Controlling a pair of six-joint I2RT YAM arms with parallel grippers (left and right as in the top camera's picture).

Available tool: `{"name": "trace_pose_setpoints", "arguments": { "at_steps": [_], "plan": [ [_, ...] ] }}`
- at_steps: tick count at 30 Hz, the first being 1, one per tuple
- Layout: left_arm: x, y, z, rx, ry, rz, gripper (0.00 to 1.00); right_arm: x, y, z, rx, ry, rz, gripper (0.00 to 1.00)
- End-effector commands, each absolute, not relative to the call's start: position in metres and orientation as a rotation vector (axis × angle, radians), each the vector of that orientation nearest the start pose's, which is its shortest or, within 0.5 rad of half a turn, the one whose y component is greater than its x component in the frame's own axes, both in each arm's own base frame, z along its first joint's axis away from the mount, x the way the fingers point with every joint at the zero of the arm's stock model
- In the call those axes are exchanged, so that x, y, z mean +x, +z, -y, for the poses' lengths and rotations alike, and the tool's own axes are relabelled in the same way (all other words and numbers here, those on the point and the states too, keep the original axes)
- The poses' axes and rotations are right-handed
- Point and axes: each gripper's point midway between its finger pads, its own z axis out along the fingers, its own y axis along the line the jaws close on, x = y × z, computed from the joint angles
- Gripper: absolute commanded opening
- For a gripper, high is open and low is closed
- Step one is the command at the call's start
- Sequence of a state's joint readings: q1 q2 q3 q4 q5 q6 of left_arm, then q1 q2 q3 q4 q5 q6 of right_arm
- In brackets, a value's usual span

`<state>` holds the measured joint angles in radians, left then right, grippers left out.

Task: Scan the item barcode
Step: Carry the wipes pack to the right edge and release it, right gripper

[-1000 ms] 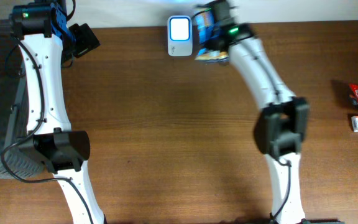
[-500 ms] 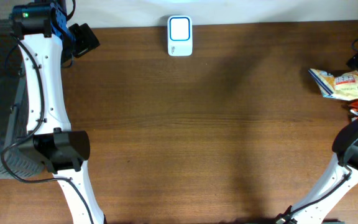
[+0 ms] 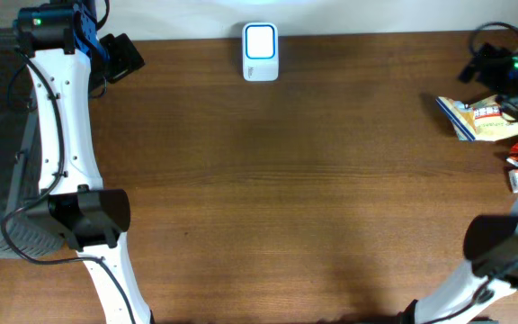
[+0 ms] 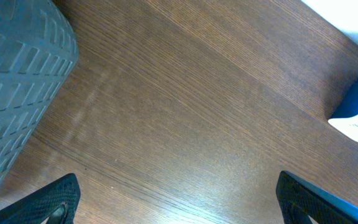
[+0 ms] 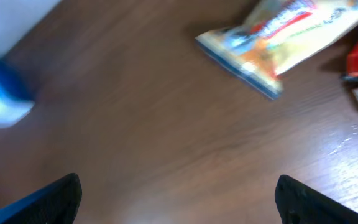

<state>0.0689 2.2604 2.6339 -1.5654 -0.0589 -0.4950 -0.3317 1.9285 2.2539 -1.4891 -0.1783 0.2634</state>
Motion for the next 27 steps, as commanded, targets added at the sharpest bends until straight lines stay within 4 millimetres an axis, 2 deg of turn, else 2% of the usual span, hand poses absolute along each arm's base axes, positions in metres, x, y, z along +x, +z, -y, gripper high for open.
{"name": "trace_pose_setpoints", "arguments": {
  "at_steps": [1,5,6,8,11,13,14,16,17,21,27],
  "plan": [
    [0.481,0.249,-0.044,-0.787,-0.049,-2.608,0.99,0.392,0.295,0.059,0.545,0.147,-2.661,0.99],
    [0.481,0.249,-0.044,-0.787,-0.049,-2.608,0.99,0.361,0.320,0.007,0.299,0.095,-2.657,0.99],
    [0.481,0.249,-0.044,-0.787,-0.049,-2.608,0.99,0.352,0.326,0.000,0.257,0.098,-2.647,0.99],
    [0.481,0.249,-0.044,-0.787,-0.049,-2.608,0.99,0.319,0.334,-0.010,0.207,0.104,-2.629,0.99],
    [0.481,0.249,-0.044,-0.787,-0.048,-2.608,0.99,0.271,0.323,-0.009,0.194,0.106,-2.604,0.99],
    [0.481,0.249,-0.044,-0.787,-0.049,-2.608,0.99,0.251,0.313,-0.009,0.191,0.111,-2.580,0.99],
    [0.481,0.249,-0.044,-0.787,-0.048,-2.608,0.99,0.235,0.304,-0.011,0.183,0.131,-2.549,0.99],
    [0.481,0.249,-0.044,-0.787,-0.049,-2.608,0.99,0.211,0.287,-0.027,0.140,0.254,-2.521,0.99],
    [0.481,0.249,-0.044,-0.787,-0.049,-2.608,0.99,0.192,0.274,-0.037,0.118,0.324,-2.519,0.99],
    [0.481,0.249,-0.044,-0.787,-0.048,-2.608,0.99,0.166,0.244,-0.038,0.118,0.335,-2.538,0.99],
    [0.481,0.249,-0.044,-0.787,-0.049,-2.608,0.99,0.165,0.236,-0.036,0.127,0.326,-2.571,0.99]
  ]
}}
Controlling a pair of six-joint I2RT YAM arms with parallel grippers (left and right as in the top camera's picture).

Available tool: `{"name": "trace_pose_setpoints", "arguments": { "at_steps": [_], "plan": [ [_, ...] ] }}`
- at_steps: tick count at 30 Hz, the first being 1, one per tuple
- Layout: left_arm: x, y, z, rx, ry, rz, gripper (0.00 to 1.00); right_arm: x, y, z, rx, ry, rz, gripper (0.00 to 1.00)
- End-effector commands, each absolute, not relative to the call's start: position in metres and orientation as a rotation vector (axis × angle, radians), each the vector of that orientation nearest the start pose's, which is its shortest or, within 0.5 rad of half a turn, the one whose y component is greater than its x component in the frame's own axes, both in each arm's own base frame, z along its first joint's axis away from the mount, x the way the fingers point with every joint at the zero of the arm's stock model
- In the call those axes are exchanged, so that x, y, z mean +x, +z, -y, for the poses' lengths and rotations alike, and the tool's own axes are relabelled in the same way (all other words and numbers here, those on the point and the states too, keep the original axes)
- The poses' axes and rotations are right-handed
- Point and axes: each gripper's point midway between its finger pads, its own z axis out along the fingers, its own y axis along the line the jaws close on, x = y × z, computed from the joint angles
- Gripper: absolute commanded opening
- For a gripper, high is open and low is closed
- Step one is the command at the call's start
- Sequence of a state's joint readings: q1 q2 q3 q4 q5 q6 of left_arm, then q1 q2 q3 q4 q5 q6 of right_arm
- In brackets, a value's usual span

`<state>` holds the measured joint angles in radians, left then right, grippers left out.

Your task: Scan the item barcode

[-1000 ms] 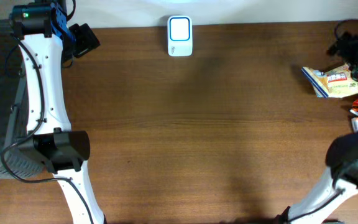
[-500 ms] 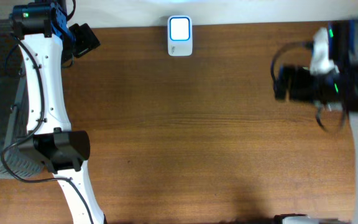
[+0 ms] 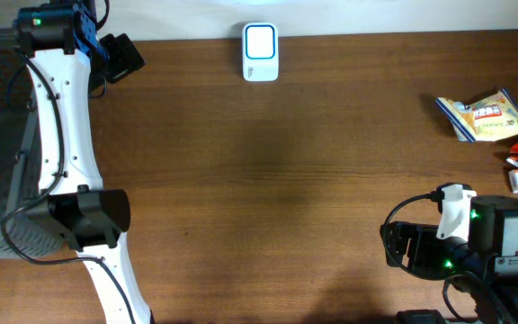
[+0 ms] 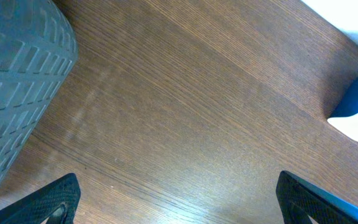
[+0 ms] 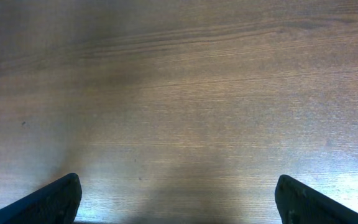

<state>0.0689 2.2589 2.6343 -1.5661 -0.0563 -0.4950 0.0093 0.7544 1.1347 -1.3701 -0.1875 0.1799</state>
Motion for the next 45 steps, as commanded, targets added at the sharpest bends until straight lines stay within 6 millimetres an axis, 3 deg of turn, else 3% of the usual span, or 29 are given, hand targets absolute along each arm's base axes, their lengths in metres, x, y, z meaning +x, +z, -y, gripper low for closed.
{"name": "trace_pose_setpoints", "arguments": {
  "at_steps": [1,5,9,16,19,27,34,39,45],
  "plan": [
    [0.481,0.249,-0.044,-0.787,-0.049,-2.608,0.99,0.165,0.236,-0.036,0.127,0.326,-2.570,0.99],
    [0.481,0.249,-0.044,-0.787,-0.049,-2.608,0.99,0.178,0.244,-0.038,0.036,0.316,-2.496,0.98],
    [0.481,0.249,-0.044,-0.787,-0.049,-2.608,0.99,0.195,0.257,-0.051,-0.222,0.300,-2.209,0.99],
    [0.481,0.249,-0.044,-0.787,-0.048,-2.608,0.99,0.208,0.227,-0.053,-0.292,0.217,-1.729,0.99],
    [0.481,0.249,-0.044,-0.787,-0.048,-2.608,0.99,0.216,0.220,-0.053,-0.297,0.192,-1.601,0.99],
    [0.481,0.249,-0.044,-0.787,-0.049,-2.608,0.99,0.235,0.213,-0.034,-0.209,0.086,-1.507,0.98],
    [0.481,0.249,-0.044,-0.787,-0.049,-2.608,0.99,0.243,0.196,-0.032,-0.201,0.076,-1.474,0.98],
    [0.481,0.249,-0.044,-0.787,-0.049,-2.608,0.99,0.245,0.157,-0.015,-0.124,0.016,-1.640,0.99],
    [0.481,0.249,-0.044,-0.787,-0.049,-2.608,0.99,0.246,0.157,-0.006,-0.088,-0.020,-1.643,0.98]
  ]
}}
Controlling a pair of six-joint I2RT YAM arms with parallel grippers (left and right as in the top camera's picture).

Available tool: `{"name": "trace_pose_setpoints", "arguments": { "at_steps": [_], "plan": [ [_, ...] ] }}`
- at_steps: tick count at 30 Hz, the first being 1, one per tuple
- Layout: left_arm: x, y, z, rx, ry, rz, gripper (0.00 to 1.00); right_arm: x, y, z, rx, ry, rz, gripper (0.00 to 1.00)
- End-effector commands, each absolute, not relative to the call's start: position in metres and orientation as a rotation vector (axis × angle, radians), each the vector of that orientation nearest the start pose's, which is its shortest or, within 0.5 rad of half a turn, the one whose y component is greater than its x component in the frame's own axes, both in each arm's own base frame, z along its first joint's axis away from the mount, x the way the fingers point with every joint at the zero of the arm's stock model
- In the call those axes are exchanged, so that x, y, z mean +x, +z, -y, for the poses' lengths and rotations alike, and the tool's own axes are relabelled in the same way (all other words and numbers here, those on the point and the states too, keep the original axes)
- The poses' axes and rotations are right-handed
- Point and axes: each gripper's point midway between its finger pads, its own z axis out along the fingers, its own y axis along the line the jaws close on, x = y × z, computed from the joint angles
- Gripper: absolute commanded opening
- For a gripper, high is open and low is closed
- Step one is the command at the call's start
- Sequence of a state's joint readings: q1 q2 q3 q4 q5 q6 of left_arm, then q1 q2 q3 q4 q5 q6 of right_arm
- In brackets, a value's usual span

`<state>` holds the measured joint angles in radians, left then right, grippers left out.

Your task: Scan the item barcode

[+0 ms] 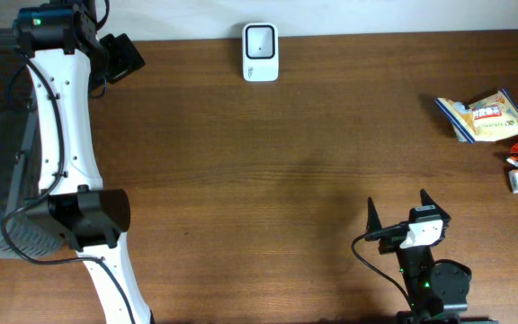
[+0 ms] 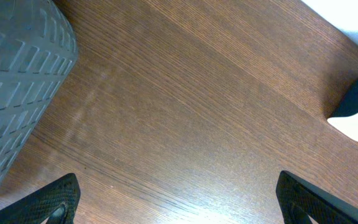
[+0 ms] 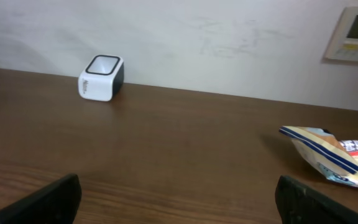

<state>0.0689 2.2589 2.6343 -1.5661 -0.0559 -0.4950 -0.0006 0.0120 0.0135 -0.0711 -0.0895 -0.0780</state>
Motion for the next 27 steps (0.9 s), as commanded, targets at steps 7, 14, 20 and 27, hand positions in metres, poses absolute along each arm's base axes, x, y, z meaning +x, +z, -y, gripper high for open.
{"name": "trace_pose_setpoints", "arguments": {
  "at_steps": [7,14,20,27],
  "plan": [
    [0.4814,0.2486,-0.0436,-0.787,-0.049,-2.608,0.99,0.2459,0.1549,0.0056,0.050,0.006,-1.651,0.98],
    [0.4814,0.2486,-0.0436,-0.787,-0.049,-2.608,0.99,0.2459,0.1549,0.0050,0.022,-0.015,-1.652,0.99],
    [0.4814,0.2486,-0.0436,-0.787,-0.049,-2.608,0.99,0.2459,0.1549,0.0050,-0.025,-0.058,-1.652,0.98],
    [0.4814,0.2486,-0.0436,-0.787,-0.049,-2.608,0.99,0.2460,0.1552,0.0037,-0.030,-0.052,-1.651,0.98]
  ]
}}
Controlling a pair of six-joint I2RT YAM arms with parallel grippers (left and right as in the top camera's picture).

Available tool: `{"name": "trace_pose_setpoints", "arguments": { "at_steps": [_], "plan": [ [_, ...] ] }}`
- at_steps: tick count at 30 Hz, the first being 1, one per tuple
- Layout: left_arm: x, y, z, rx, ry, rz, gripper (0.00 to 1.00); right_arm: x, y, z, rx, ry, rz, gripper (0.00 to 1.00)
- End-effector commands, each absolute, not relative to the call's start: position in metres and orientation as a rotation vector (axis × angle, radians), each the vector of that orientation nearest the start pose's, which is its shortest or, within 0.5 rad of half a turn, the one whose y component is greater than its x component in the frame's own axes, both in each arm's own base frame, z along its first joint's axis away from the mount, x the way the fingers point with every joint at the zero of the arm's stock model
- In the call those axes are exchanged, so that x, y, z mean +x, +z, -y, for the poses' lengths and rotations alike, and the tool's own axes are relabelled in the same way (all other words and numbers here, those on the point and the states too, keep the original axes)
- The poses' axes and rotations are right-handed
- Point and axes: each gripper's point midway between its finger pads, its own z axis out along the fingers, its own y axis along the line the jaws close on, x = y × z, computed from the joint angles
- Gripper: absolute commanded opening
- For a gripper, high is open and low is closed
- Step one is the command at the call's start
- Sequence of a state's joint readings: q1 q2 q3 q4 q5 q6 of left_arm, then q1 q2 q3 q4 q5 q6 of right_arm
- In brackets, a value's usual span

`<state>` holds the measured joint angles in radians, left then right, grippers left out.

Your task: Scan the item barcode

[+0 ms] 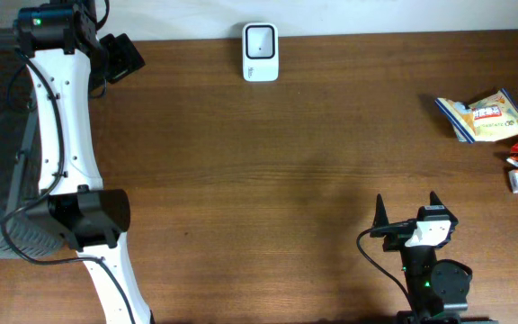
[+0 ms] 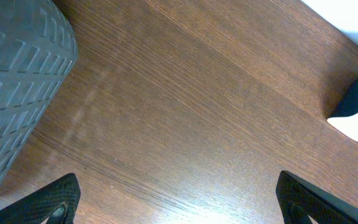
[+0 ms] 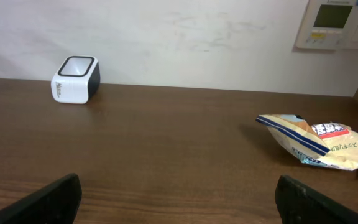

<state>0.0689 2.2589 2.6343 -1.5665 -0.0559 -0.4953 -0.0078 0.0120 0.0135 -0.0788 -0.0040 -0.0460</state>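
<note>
The white barcode scanner [image 1: 260, 40] stands at the table's back edge, seen far off in the right wrist view [image 3: 76, 79] and at the right border of the left wrist view. A yellow and blue snack bag [image 1: 482, 115] lies at the back right, flat on the table [image 3: 319, 142]. My right gripper [image 1: 407, 206] sits low near the front edge, facing the wall, open and empty [image 3: 178, 200]. My left gripper [image 1: 122, 56] hangs over the back left corner, open with nothing in it [image 2: 179, 202].
Red snack packets lie at the table's right edge beside the bag. A grey ribbed bin [image 2: 11, 93] stands off the table's left side. A wall control panel [image 3: 335, 22] hangs behind the table.
My right gripper has shifted slightly to the right along the front edge, so more of the snack bag shows in its view. The left arm has not moved.
My right gripper was first open above the snack bag at the back right, with the scanner lit blue. Then it was at the front right, facing down at bare wood. Later it sat low at the front edge facing the wall, and the scanner's window had gone dark.
</note>
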Motion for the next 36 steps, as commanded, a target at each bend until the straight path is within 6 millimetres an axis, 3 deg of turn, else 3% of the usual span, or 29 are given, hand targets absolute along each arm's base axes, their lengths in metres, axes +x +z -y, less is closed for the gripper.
{"name": "trace_pose_setpoints", "arguments": {
  "at_steps": [1,12,17,19,22,24,27,31,34,36],
  "plan": [
    [0.481,0.249,-0.044,-0.787,-0.049,-2.608,0.99,0.246,0.155,0.004,-0.030,-0.052,-1.652,0.99],
    [0.481,0.248,-0.044,-0.786,-0.047,-2.611,0.99,0.246,0.155,0.004,-0.030,-0.051,-1.652,0.98],
    [0.467,0.247,-0.043,-0.791,-0.018,-2.654,0.99,0.246,0.155,0.004,-0.030,-0.052,-1.652,0.98],
    [0.461,0.255,-0.035,-0.708,-0.012,-2.673,0.99,0.246,0.155,0.004,-0.030,-0.052,-1.652,0.98],
    [0.457,0.286,-0.012,-0.442,0.045,-2.636,0.99,0.246,0.155,0.004,-0.030,-0.051,-1.651,0.99],
    [0.452,0.306,-0.004,-0.403,0.082,-2.585,0.99,0.246,0.155,0.004,-0.030,-0.052,-1.652,0.99],
    [0.427,0.338,-0.001,-0.328,0.114,-2.538,0.99,0.246,0.155,0.004,-0.030,-0.052,-1.652,0.98],
    [0.403,0.347,0.012,-0.187,0.150,-2.566,0.99,0.246,0.155,0.004,-0.030,-0.052,-1.652,0.99],
    [0.399,0.349,0.015,-0.168,0.152,-2.538,0.99,0.246,0.155,0.004,-0.030,-0.052,-1.652,0.98],
    [0.399,0.339,0.019,-0.162,0.121,-2.526,0.99,0.246,0.155,0.004,-0.030,-0.051,-1.652,0.99]
  ]
}}
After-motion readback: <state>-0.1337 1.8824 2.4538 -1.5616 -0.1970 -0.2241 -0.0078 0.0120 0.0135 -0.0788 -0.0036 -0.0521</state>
